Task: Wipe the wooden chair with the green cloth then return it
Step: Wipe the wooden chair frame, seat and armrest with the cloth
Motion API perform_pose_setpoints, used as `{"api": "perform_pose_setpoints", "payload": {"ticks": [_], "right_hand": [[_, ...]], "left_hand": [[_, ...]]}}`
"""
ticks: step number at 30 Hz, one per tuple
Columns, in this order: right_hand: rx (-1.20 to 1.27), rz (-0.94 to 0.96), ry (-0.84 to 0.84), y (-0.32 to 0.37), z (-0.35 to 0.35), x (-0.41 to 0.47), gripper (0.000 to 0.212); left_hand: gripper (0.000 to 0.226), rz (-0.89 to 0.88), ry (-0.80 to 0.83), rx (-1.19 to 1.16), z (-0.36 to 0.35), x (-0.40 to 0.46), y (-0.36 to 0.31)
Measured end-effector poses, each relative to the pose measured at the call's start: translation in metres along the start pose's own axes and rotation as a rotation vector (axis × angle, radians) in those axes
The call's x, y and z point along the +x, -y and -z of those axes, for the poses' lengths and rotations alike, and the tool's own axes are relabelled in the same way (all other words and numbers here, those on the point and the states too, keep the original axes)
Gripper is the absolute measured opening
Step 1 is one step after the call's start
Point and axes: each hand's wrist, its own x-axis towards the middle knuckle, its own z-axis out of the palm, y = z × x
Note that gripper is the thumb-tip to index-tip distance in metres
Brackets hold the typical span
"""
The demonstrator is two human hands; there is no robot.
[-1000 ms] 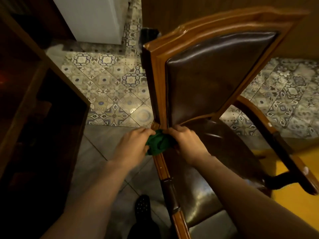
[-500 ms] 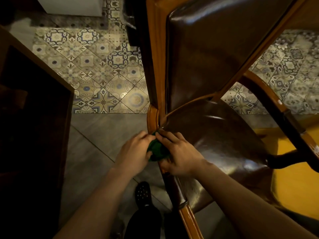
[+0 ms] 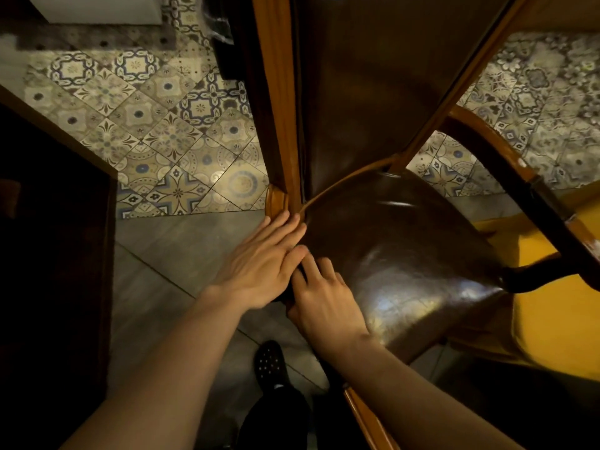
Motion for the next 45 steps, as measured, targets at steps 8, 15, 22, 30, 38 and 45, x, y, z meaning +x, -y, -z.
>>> {"api": "perform_pose_setpoints", "payload": {"ticks": [8,15,22,30,38,45], "right_hand": [[0.029,-0.056,-0.031,0.000,-0.017,-0.034,0.069],[0.024,-0.072,-0.074,-0.003,-0.019,-0.051,0.060],[0.029,-0.039,-0.011,-0.004,-0.004,-0.057,0.045],[0.212,-0.096,-0.124,-0.011,0.007,-0.145,0.056],[0.159,-0.118,-0.037,-0.032,-0.043,-0.200,0.076],[0.146,-0.109,-0.061,-0.036,-0.068,-0.207,0.069]], "left_hand": [[0.060,-0.023,-0.072,0.108,-0.021,-0.005,0.003],[0.062,-0.031,-0.127,0.149,-0.035,-0.005,0.005],[0.063,-0.027,-0.091,0.166,-0.032,-0.003,0.009],[0.058,-0.011,-0.194,0.085,-0.029,-0.028,-0.030],[0.058,-0.155,-0.090,0.098,-0.092,-0.071,-0.102],[0.056,-0.161,-0.060,0.159,-0.112,-0.076,-0.105]]}}
